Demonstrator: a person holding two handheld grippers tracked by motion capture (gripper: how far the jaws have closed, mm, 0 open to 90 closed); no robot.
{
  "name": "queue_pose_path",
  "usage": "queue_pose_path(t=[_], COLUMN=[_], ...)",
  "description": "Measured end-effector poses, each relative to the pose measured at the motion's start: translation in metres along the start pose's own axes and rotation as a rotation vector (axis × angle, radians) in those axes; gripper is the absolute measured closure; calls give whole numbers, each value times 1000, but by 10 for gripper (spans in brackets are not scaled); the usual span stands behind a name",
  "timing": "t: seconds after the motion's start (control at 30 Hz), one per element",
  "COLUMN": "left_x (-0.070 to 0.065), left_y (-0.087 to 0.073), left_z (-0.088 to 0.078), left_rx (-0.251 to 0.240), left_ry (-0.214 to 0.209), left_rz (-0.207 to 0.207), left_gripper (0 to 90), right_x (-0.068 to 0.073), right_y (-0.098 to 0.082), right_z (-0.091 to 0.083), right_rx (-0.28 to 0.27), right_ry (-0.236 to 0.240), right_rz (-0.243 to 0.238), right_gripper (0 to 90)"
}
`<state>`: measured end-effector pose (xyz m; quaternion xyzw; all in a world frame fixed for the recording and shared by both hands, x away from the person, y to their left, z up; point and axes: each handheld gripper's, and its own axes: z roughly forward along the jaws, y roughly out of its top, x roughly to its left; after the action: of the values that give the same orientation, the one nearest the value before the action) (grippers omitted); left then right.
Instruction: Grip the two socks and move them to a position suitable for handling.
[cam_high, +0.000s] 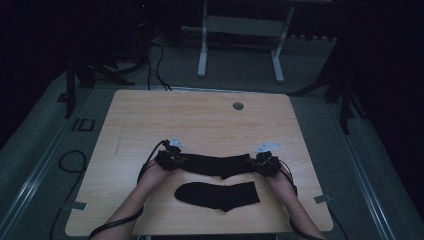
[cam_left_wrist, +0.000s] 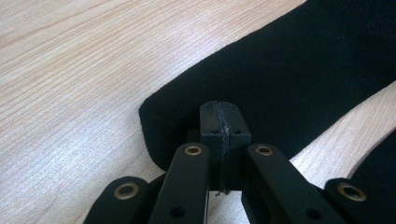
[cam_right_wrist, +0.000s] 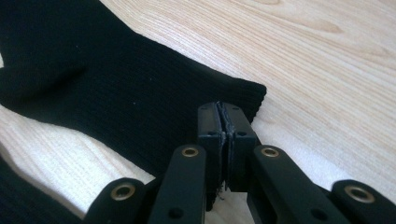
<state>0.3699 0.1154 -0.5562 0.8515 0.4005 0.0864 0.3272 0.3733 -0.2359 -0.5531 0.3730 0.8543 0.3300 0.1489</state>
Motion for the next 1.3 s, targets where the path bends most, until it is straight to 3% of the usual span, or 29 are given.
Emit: queue_pose_path(t=[0.23,0.37,0.67,0.77,0.9,1.13,1.3], left_x=[1,-1,-8,-14,-24,-35,-43], left_y=[1,0,0,-3,-9,-27,-42], left_z=[0,-3,-27,-34,-44,-58,-68], left_rx=[3,-8,-74,-84,-83,-86,-81], left_ry=[-2,5,-57,-86,-88,-66,-51], left_rz=[0,-3,1,19,48,58,71], left_gripper=[896,894,843,781,702,503,461], right_x=[-6,-6,-4,-1,3,11,19], right_y=[3,5,11,9,2,-14,-25], right_z=[3,4,-10,-17,-26,-41,-56], right_rx=[-6,-12,-47,-53,-50,-45,-56], right_ry=[13,37,87,91,94,94,89], right_rz=[25,19,23,21,23,33,40], right_gripper=[864,791,626,579,544,469,460])
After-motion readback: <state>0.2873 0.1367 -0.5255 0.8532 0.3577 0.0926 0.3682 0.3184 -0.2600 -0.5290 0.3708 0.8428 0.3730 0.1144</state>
